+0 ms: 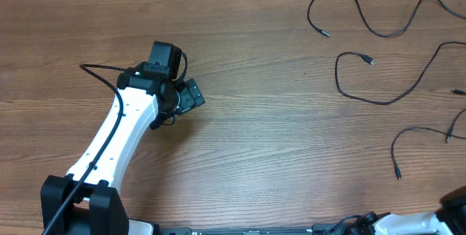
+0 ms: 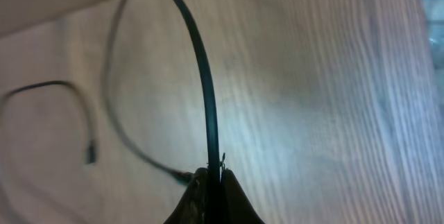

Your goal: Untangle cables

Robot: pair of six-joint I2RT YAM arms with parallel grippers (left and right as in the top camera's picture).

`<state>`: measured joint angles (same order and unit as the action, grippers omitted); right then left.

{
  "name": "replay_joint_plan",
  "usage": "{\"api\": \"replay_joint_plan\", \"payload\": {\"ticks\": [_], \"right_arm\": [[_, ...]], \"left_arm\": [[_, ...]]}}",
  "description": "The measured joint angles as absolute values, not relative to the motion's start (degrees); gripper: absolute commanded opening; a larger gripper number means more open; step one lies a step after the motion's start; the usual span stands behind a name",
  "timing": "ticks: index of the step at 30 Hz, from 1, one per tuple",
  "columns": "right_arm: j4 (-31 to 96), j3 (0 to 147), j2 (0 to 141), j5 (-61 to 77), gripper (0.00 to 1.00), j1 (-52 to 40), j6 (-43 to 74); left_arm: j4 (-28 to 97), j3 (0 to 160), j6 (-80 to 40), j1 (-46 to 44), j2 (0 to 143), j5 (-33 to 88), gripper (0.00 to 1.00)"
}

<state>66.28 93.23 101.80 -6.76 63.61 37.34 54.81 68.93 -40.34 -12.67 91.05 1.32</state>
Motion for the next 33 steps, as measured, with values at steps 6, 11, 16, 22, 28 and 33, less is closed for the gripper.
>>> {"api": "replay_joint_plan", "payload": {"ticks": [6,11,16,22,28,33], "right_arm": [[65.0,90.7,105.4,-9.8,0.04,63.7,38.6],[61.5,86.0,105.8,-11.8,0.13,63.7,39.2],[57.1,79.5,106.0,-14.2,0.15,63.8,39.0],[52.8,73.6,106.5,-15.4,0.43,63.8,39.4],[48.7,73.0,106.5,-10.3,0.47,63.8,36.3],[43.2,73.0,106.5,1.4,0.58,63.6,29.3]], "left_arm": [[54.8,68.9,-40.3,-12.7,91.0,1.3,1.0],[54.8,68.9,-40.3,-12.7,91.0,1.3,1.0],[54.8,68.9,-40.3,-12.7,91.0,1.3,1.0],[54.9,68.9,-40.3,-12.7,91.0,1.3,1.0],[55.0,68.9,-40.3,-12.7,91.0,1.3,1.0],[55.1,68.9,-40.3,-12.7,91.0,1.3,0.99]]}}
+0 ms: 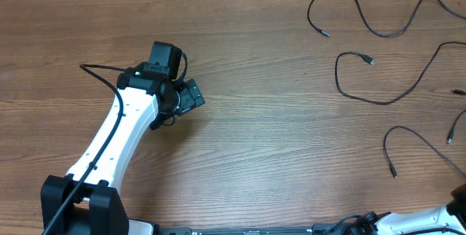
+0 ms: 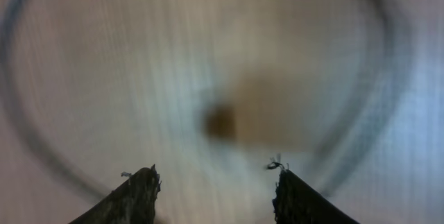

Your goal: Untangle cables

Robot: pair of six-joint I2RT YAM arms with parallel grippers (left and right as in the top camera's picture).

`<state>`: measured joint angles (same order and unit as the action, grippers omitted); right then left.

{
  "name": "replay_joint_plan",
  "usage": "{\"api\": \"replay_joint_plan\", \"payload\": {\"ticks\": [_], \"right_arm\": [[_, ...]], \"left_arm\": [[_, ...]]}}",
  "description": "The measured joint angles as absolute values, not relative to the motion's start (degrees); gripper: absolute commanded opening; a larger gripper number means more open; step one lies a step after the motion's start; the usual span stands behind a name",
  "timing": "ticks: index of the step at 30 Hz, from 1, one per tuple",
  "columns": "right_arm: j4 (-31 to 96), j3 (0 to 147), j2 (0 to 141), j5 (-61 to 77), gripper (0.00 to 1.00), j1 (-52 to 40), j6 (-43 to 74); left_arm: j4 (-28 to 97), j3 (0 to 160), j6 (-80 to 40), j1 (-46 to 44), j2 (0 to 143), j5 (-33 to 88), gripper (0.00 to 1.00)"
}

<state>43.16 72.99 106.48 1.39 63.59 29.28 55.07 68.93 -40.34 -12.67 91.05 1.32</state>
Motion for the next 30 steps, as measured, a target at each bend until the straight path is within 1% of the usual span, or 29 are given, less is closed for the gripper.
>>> {"api": "replay_joint_plan", "payload": {"ticks": [5,9,14,17,20,24,30], "right_arm": [[40.7,73.0,106.5,8.6,0.59,61.3,24.9],[39.0,73.0,106.5,10.3,0.59,55.9,22.2],[39.1,73.0,106.5,3.1,0.61,46.7,21.3],[39.2,73.0,106.5,-2.3,0.6,43.2,21.8],[39.0,73.0,106.7,-5.7,0.6,42.9,22.2],[39.0,73.0,108.4,-8.0,0.59,44.6,22.2],[38.5,73.0,112.0,-8.5,0.55,47.0,22.2]], "left_arm": [[54.8,68.9,-40.3,-12.7,91.0,1.3,0.99],[54.6,68.9,-40.3,-12.7,91.0,1.3,1.0],[54.7,68.9,-40.3,-12.7,91.0,1.3,1.0],[55.0,68.9,-40.3,-12.7,91.0,1.3,1.0],[55.3,68.9,-40.3,-12.7,91.0,1.3,0.99],[55.3,68.9,-40.3,-12.7,91.0,1.3,1.0],[55.2,68.9,-40.3,-12.7,91.0,1.3,1.0]]}}
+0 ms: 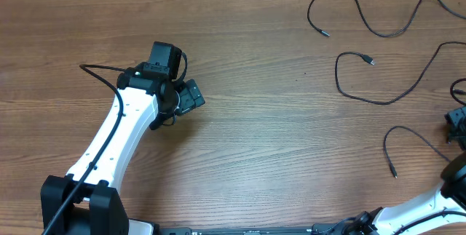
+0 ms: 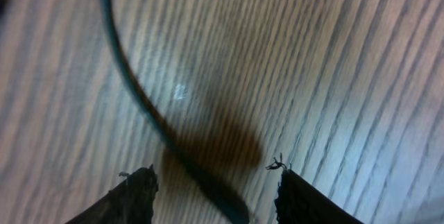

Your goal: Untangle cables

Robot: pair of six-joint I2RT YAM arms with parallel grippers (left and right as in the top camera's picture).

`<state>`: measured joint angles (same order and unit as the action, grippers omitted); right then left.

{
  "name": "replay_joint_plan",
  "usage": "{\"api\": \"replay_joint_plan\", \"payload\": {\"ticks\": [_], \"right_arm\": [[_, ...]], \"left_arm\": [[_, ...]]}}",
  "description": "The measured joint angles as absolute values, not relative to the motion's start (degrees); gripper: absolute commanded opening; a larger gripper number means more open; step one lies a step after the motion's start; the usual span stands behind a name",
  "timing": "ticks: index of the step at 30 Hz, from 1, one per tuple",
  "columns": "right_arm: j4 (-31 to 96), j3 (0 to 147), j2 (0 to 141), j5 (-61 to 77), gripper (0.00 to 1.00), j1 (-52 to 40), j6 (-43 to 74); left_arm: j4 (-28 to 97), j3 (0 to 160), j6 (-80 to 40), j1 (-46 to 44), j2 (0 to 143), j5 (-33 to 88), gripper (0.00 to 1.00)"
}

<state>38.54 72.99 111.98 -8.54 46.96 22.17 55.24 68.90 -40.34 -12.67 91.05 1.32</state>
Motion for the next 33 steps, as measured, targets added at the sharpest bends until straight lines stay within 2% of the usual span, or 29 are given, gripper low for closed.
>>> {"api": "replay_joint_plan", "payload": {"ticks": [5,11,21,33], "right_arm": [[37.4,73.0,112.5,-8.5,0.54,47.0,21.3],[36.9,73.1,114.3,-8.4,0.43,47.0,20.8],[37.7,73.4,114.5,-7.8,0.05,46.9,20.8],[44.3,74.2,114.3,-8.4,0.04,50.4,22.9]], "left_arm": [[55.2,68.9,-40.3,-12.7,91.0,1.3,1.0],[55.2,68.9,-40.3,-12.7,91.0,1.3,1.0],[55.2,68.9,-40.3,-12.7,91.0,1.3,1.0],[55.3,68.9,-40.3,-12.7,91.0,1.3,1.0]]}}
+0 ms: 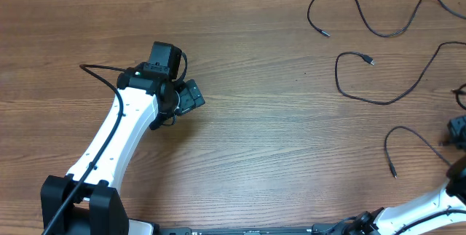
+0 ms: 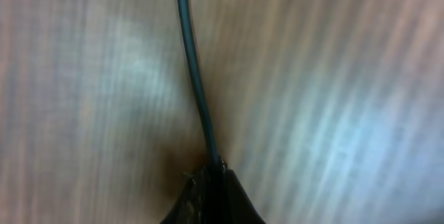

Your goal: Untangle cables

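Note:
Several thin black cables lie apart on the right half of the wooden table: one at the back (image 1: 349,9), one in the middle (image 1: 378,98), one lower down (image 1: 408,134). At the table's far right edge sits my right gripper (image 1: 457,132). The right wrist view shows that gripper (image 2: 214,170) shut on a dark cable (image 2: 194,78), which runs straight away from the closed tips over the wood. My left gripper (image 1: 191,97) rests on the left half, far from every cable; its jaws cannot be made out.
The white left arm (image 1: 120,137) stretches from the front left corner toward the table's middle. A further cable loop (image 1: 460,93) shows at the right edge. The table's back edge runs along the top of the overhead view.
My right gripper was open just above a cable at the right edge; now it is shut on that cable and sits slightly nearer the front. The left arm has not moved.
My right gripper was first shut on a cable, outside the overhead view. Then it stood open and the lower cable lay in a new curve nearer the front. Afterwards it was open over a cable at the right edge, and now it grips one there.

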Robot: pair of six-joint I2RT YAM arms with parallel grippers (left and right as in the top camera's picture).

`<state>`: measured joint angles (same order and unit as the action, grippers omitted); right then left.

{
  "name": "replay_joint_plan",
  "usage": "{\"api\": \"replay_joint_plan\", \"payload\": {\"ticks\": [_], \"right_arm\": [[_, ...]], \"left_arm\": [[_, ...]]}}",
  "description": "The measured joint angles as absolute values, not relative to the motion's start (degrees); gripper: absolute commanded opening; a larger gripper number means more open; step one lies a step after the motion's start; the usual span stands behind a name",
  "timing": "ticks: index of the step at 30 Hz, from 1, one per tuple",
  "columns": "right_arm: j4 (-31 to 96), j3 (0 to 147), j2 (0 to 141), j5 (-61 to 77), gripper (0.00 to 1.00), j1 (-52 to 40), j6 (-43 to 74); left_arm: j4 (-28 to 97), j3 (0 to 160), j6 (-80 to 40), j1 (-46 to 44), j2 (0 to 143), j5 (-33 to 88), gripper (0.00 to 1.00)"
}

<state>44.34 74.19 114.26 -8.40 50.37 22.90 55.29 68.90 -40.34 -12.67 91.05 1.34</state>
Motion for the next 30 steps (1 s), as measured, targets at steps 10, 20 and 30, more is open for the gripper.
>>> {"api": "replay_joint_plan", "payload": {"ticks": [10,20,30], "right_arm": [[46.5,73.8,113.6,-9.5,0.29,52.2,24.2],[48.0,74.1,113.4,-7.2,0.6,52.4,24.0],[50.8,79.1,102.4,4.0,0.75,52.4,24.3]], "left_arm": [[55.3,68.9,-40.3,-12.7,91.0,1.3,1.0],[55.5,68.9,-40.3,-12.7,91.0,1.3,1.0],[55.4,68.9,-40.3,-12.7,91.0,1.3,1.0]]}}
